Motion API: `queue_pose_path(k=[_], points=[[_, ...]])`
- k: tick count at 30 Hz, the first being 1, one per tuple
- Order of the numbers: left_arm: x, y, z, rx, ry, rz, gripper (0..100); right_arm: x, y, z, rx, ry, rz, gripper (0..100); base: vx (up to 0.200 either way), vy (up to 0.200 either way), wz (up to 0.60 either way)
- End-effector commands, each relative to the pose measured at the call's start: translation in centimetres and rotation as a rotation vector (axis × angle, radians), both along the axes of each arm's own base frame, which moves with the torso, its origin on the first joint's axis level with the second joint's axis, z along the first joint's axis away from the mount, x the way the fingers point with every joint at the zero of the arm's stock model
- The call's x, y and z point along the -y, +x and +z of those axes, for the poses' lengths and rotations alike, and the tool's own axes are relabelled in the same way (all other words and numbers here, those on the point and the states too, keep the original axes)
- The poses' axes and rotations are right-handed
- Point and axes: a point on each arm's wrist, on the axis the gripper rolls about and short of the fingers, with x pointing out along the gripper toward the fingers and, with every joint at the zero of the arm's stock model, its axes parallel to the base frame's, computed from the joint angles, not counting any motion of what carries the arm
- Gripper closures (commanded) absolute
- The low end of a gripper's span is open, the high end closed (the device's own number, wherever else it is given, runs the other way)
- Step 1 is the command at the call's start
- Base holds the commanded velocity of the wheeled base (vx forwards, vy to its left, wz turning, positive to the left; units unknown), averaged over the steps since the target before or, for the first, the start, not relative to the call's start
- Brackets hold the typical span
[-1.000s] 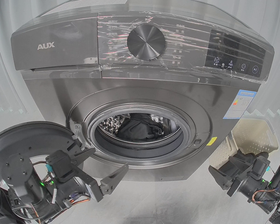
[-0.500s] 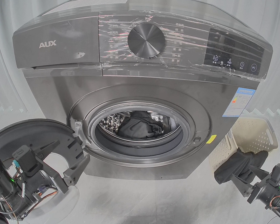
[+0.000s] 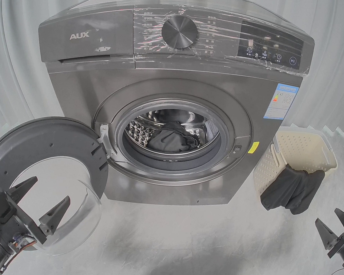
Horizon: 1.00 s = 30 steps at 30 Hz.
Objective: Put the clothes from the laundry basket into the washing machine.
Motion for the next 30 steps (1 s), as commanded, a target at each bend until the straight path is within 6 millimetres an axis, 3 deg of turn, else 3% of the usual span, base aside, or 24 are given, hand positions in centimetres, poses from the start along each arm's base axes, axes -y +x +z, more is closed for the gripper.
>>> queue_pose_path(k=[1, 4, 5, 13, 21, 25, 30], points=[[-3.6, -4.4, -0.6, 0.053, -0.021, 0.107, 0, 1.1, -3.4, -0.4, 0.153, 0.021, -0.083, 0, -0.2, 0.0, 0.0], [-4.5, -5.9, -1.4, 0.052, -0.02, 0.146, 0, 1.2, -4.2, -0.8, 0.176, 0.01, -0.103, 0, 0.0, 0.0, 0.0], [-5.1, -7.2, -2.2, 0.064, -0.025, 0.162, 0, 1.3, -4.8, -1.2, 0.18, 0.002, -0.126, 0, 0.0, 0.0, 0.0], [-5.9, -10.1, -4.8, 0.072, -0.029, 0.184, 0, 1.5, -7.1, -3.5, 0.199, 0.003, -0.119, 0, 0.0, 0.0, 0.0], [-5.9, -10.6, -5.7, 0.043, -0.039, 0.259, 0, 1.5, -6.9, -4.7, 0.084, -0.027, -0.135, 0, 0.0, 0.0, 0.0], [-5.8, -10.6, -5.8, 0.037, -0.025, 0.328, 0, 1.3, -7.5, -5.5, 0.096, -0.087, -0.243, 0, 0.0, 0.0, 0.0], [-5.8, -10.6, -5.9, 0.035, -0.02, 0.391, 0, 1.3, -7.6, -5.9, 0.077, -0.117, -0.195, 0, 0.0, 0.0, 0.0]])
